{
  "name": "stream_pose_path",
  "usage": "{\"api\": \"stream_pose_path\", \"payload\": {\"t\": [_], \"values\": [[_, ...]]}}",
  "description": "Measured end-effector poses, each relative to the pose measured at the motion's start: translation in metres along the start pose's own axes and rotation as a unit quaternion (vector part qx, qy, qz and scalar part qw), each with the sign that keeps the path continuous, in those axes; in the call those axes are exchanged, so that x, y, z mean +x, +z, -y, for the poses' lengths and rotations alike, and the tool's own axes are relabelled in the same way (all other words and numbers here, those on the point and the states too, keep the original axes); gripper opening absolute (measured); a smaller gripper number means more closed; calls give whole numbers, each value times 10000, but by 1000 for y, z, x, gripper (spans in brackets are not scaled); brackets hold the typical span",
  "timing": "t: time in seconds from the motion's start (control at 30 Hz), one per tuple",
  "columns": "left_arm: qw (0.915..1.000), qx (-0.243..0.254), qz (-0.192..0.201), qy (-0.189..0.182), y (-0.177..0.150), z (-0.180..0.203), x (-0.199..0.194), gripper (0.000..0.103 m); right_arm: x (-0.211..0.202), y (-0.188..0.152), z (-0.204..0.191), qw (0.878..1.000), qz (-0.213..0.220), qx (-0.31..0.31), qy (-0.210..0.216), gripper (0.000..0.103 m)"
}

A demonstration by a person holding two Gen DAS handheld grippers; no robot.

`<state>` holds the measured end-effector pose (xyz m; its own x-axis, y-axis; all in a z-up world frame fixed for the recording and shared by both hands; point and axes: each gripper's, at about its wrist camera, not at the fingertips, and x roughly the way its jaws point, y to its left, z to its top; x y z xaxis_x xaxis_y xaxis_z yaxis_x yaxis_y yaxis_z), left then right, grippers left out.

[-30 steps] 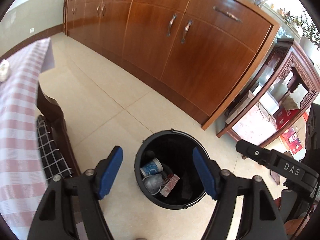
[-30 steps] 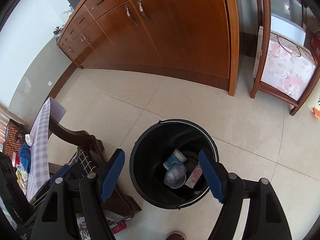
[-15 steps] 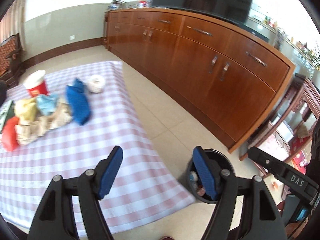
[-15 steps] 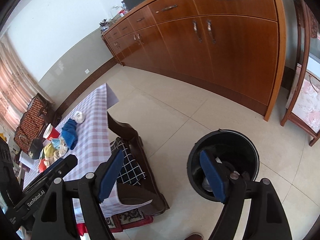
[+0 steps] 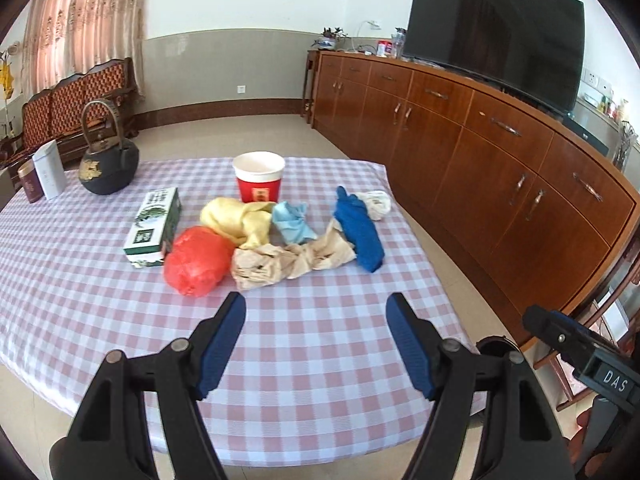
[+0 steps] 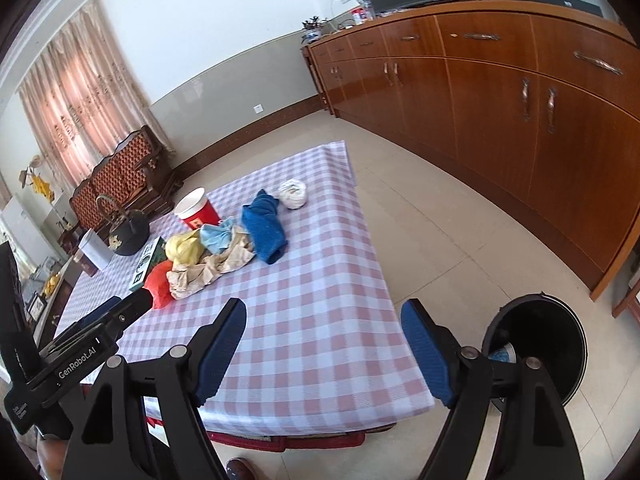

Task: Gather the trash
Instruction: 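Move both grippers back toward the red bag and yellow cloth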

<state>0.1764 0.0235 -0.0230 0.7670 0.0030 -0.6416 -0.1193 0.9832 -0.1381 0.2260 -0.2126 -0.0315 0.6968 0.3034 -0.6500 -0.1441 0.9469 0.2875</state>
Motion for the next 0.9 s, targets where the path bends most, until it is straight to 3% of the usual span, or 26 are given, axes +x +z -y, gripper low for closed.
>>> {"api": "stream_pose_path", "payload": {"t": [0.43, 0.9], "values": [[9977, -485, 226, 408, 2, -77, -16, 74, 27, -3, -98, 9963, -90, -819, 247, 82], [9954, -677, 165, 664, 15, -117, -3, 74, 59, 6, -148, 9918, -210, -1191, 408, 85]]}}
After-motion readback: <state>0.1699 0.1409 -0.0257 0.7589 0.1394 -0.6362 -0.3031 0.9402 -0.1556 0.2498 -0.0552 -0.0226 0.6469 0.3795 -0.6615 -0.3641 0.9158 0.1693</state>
